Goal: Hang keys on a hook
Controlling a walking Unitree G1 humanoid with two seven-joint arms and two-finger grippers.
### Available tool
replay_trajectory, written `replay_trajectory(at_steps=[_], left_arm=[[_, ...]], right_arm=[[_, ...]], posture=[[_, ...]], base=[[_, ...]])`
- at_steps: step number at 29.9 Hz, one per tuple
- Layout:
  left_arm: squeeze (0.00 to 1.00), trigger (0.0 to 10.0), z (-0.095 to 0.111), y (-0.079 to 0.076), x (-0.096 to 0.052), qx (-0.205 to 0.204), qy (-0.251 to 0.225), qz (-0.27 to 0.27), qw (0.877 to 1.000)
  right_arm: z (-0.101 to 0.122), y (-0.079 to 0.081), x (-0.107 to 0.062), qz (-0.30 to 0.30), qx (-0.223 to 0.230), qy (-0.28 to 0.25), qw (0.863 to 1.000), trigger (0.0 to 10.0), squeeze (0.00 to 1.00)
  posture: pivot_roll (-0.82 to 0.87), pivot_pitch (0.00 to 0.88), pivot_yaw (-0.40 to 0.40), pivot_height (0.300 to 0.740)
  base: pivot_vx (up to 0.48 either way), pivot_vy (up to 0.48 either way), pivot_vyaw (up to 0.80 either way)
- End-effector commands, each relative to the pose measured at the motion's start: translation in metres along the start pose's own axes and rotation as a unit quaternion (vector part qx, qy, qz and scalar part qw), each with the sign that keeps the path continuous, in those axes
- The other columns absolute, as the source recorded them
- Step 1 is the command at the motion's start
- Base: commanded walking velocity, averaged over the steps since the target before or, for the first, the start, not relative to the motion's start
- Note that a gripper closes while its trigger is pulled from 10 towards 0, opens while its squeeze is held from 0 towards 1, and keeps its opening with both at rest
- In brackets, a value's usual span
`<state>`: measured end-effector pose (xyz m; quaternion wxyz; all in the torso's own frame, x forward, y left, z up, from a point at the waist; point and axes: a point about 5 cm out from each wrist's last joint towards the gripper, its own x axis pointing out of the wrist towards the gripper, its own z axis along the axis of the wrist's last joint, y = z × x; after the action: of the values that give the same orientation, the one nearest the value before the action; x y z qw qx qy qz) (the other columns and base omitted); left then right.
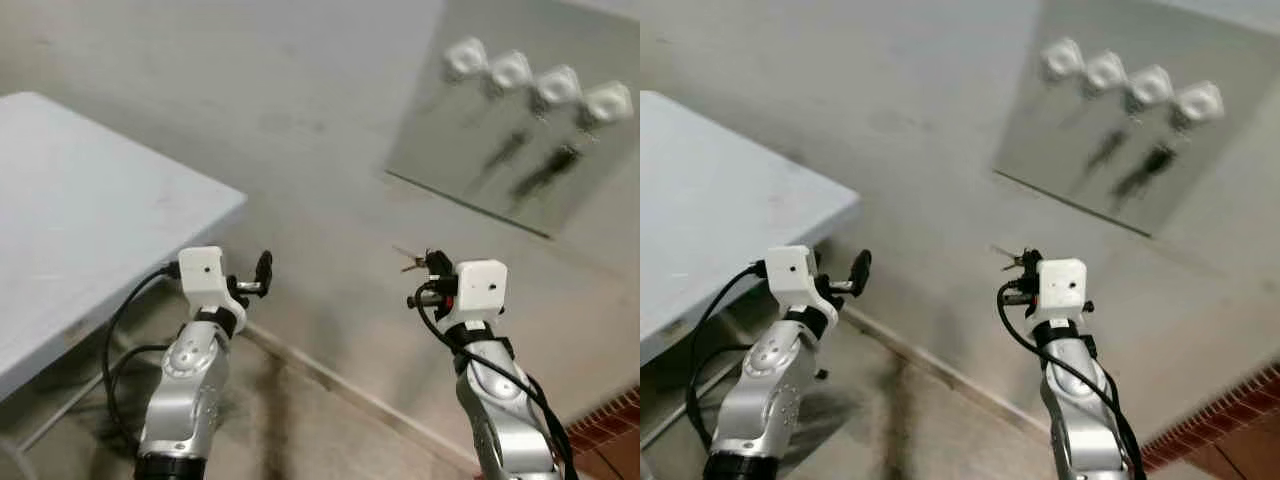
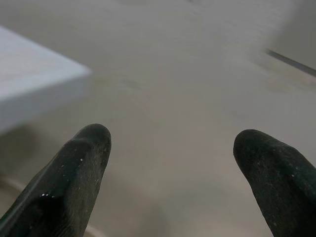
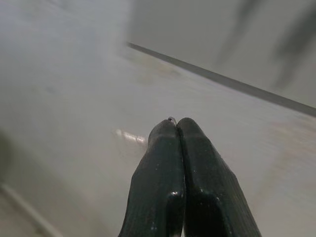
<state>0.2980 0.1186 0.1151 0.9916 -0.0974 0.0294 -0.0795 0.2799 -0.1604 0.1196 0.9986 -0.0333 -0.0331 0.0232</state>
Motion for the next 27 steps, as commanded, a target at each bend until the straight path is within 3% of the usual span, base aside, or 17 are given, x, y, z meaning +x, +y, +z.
replay_trajectory(at_steps=[1,12,15,19,22,24,27], left_arm=[[0.00,10.0,0.002,0.001,-0.001,0.012,0.002,0.007,1.000],[0.00,10.0,0.003,0.000,-0.001,0.010,0.009,0.004,1.000],[0.00,10.0,0.006,0.000,-0.001,0.026,-0.002,0.000,1.000],[0.00,10.0,0.009,0.000,-0.002,0.064,-0.015,0.006,0.998],[0.00,10.0,0.010,-0.002,-0.002,0.065,-0.013,-0.006,0.998],[0.00,10.0,0.014,-0.006,-0.003,0.083,-0.020,-0.015,0.996],[0.00,10.0,0.022,-0.008,0.001,0.061,-0.024,-0.024,0.998]], right_arm=[[0.005,0.000,0.002,-0.001,-0.003,-0.009,1.000,10.0,0.00],[0.005,0.001,0.002,-0.002,-0.003,-0.008,1.000,10.0,0.00],[0.006,0.002,0.003,0.003,-0.003,-0.015,1.000,10.0,0.00],[0.010,0.001,0.002,0.008,-0.008,-0.028,1.000,10.0,0.00],[0.015,0.001,0.002,0.015,-0.001,-0.045,0.999,10.0,0.00],[0.025,0.005,0.000,0.043,0.025,-0.070,0.996,10.0,0.00],[0.037,0.009,0.003,0.076,0.018,-0.095,0.992,10.0,0.00]], posture=[[0.04,0.028,-0.100,0.740],[0.04,0.032,-0.098,0.740],[0.04,0.037,-0.097,0.740],[0.04,0.047,-0.095,0.740],[0.04,0.049,-0.096,0.740],[0.04,0.051,-0.096,0.740],[0.04,0.052,-0.094,0.740]], base=[[0.000,0.000,-0.76],[0.000,0.000,-0.76],[0.000,0.000,-0.63],[0.000,0.000,0.00],[0.000,0.000,0.00],[0.000,0.000,0.00],[0.000,0.000,0.00]])
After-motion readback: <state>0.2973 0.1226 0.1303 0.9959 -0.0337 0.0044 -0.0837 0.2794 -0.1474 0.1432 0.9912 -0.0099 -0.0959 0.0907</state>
